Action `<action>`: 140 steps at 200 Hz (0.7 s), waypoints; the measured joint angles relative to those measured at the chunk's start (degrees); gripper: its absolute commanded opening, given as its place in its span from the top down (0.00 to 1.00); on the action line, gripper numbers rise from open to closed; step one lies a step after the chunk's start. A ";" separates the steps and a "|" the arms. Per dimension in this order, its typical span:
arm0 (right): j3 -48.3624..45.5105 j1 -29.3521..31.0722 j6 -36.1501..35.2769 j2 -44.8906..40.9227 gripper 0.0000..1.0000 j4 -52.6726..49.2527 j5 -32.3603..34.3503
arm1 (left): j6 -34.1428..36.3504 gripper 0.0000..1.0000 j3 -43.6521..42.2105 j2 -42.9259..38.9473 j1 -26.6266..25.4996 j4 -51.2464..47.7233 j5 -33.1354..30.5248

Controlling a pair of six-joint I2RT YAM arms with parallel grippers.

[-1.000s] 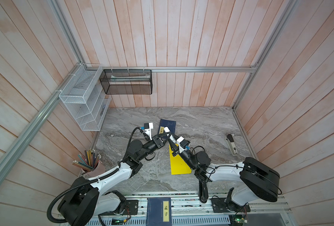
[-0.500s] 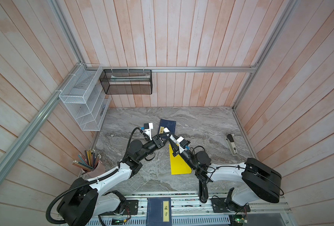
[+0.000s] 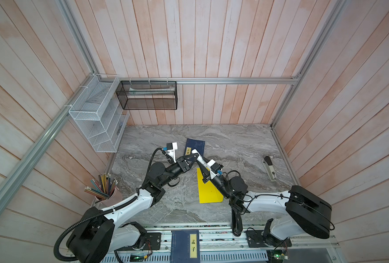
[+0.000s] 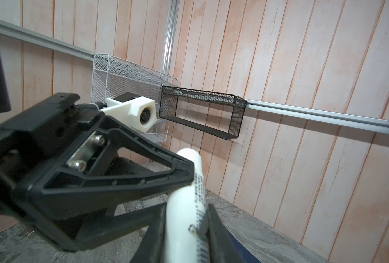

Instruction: Place the letter into the envelope and seal it

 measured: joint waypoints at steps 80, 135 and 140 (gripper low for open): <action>-0.04 -0.39 -0.15 0.00 0.67 -0.11 0.44 | -3.21 0.99 0.00 3.21 0.57 4.87 2.10; -0.15 -0.83 -0.70 0.02 0.69 -0.11 -0.20 | -4.48 0.99 0.00 3.65 0.59 5.49 3.87; -0.15 -0.94 -0.87 0.00 0.70 -0.09 -0.28 | -4.50 0.99 0.00 3.65 0.59 5.46 3.93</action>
